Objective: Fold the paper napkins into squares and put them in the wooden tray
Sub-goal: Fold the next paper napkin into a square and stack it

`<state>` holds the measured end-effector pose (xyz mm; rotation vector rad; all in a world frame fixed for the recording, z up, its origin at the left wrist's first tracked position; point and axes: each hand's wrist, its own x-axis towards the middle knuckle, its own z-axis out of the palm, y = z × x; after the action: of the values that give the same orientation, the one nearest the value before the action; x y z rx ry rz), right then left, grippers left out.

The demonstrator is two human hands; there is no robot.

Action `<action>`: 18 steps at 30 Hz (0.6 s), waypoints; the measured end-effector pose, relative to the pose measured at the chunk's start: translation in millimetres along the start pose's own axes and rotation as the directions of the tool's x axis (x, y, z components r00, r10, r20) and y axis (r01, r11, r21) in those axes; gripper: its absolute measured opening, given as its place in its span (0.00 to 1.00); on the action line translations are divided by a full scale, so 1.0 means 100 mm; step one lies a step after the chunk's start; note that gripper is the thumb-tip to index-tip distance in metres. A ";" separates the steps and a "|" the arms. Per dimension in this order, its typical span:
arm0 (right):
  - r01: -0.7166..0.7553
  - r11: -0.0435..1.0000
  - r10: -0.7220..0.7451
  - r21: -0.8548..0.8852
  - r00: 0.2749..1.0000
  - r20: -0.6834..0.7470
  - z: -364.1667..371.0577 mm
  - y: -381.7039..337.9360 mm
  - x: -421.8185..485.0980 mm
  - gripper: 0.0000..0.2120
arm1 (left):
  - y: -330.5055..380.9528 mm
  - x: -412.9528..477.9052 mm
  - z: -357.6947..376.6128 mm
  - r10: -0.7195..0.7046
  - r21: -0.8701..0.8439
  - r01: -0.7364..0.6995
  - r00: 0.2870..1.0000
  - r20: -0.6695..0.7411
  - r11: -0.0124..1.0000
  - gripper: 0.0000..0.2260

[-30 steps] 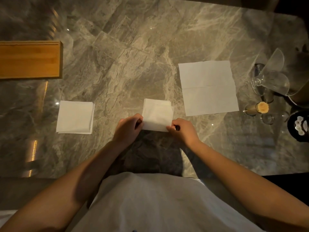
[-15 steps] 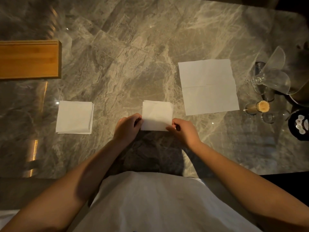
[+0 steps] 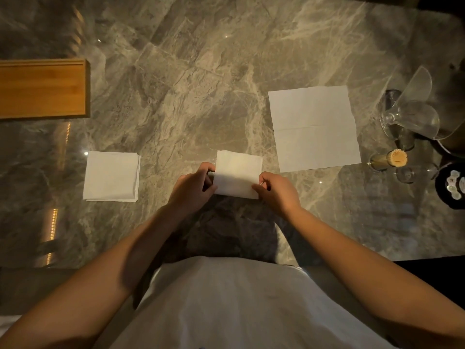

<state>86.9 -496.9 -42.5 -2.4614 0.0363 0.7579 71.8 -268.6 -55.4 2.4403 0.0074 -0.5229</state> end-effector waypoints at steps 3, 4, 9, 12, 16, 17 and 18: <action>-0.001 1.000 0.001 -0.015 1.000 0.013 -0.02 -0.01 0.02 0.13 | -0.01 0.01 -0.01 0.033 -0.013 -0.033 0.999 -0.001 0.999 0.16; 0.001 1.000 -0.001 -0.022 1.000 0.020 -0.02 -0.01 0.02 0.13 | 0.00 0.01 -0.01 0.051 -0.023 -0.051 0.999 -0.016 0.998 0.14; -0.012 1.000 0.012 -0.011 1.000 0.027 -0.03 0.00 0.03 0.15 | 0.03 0.02 -0.02 0.131 -0.028 -0.133 0.990 -0.058 0.991 0.14; -0.020 1.000 0.020 0.000 1.000 0.022 -0.03 0.03 0.03 0.15 | 0.02 0.02 -0.01 0.143 0.029 -0.142 0.989 -0.044 0.989 0.15; -0.033 0.999 0.033 -0.003 0.999 0.005 -0.03 0.05 0.02 0.15 | 0.01 0.02 0.03 0.148 0.104 -0.143 0.988 -0.043 0.984 0.15; -0.038 0.999 0.038 -0.004 0.999 0.007 -0.03 0.05 0.03 0.14 | 0.01 0.02 0.03 0.141 0.110 -0.135 0.989 -0.052 0.985 0.15; -0.046 0.999 0.046 0.000 0.999 0.010 -0.03 0.05 0.03 0.13 | 0.01 0.02 0.04 0.132 0.113 -0.125 0.989 -0.061 0.986 0.15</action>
<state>90.5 -502.1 -44.3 -2.4642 0.0888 0.7899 72.5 -272.3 -58.2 2.5431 -0.1532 -0.3914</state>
